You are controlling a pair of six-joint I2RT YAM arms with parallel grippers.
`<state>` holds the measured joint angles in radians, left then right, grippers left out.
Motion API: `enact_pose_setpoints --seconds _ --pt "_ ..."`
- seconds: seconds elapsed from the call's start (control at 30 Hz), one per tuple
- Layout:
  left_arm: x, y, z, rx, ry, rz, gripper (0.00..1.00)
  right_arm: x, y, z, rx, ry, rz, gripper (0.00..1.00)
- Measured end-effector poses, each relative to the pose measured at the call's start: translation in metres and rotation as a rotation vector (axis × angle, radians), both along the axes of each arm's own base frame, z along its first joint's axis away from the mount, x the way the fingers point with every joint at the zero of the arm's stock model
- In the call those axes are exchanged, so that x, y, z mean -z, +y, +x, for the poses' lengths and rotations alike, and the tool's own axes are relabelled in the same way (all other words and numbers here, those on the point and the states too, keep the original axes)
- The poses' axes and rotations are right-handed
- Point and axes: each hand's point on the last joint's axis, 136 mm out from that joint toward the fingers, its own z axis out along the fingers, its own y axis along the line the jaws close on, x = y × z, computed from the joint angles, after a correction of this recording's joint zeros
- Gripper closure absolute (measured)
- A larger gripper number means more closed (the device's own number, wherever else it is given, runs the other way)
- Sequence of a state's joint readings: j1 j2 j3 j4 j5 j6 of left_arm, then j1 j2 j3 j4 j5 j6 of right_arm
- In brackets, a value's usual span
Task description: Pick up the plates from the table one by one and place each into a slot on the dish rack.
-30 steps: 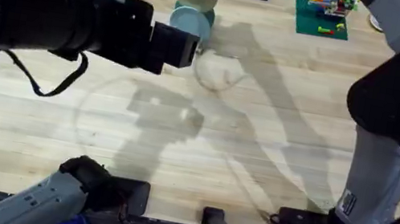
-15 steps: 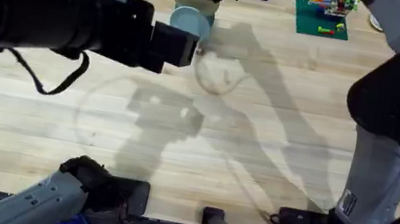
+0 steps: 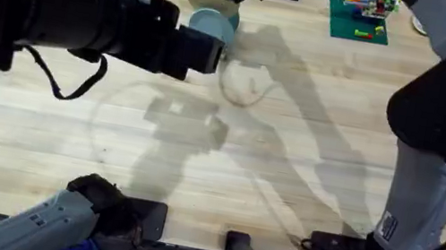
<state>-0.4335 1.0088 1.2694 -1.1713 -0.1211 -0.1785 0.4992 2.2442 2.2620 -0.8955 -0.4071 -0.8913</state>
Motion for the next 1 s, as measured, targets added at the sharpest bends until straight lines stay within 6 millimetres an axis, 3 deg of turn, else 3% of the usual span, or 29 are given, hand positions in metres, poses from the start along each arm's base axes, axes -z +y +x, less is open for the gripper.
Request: enact_pose_setpoints --seconds 0.13,0.4,1.0 --pt "0.000 0.000 0.000 0.000 0.000 0.000 0.007 0.006 0.001 0.001 -0.001 0.009 -0.003 0.972" --pt "0.000 0.000 0.000 0.000 0.000 0.000 0.008 0.041 0.003 0.005 -0.002 0.064 -0.030 0.973" --pt "0.000 0.000 0.000 0.000 0.000 0.000 0.007 0.037 0.004 0.013 0.066 0.084 0.007 0.973"
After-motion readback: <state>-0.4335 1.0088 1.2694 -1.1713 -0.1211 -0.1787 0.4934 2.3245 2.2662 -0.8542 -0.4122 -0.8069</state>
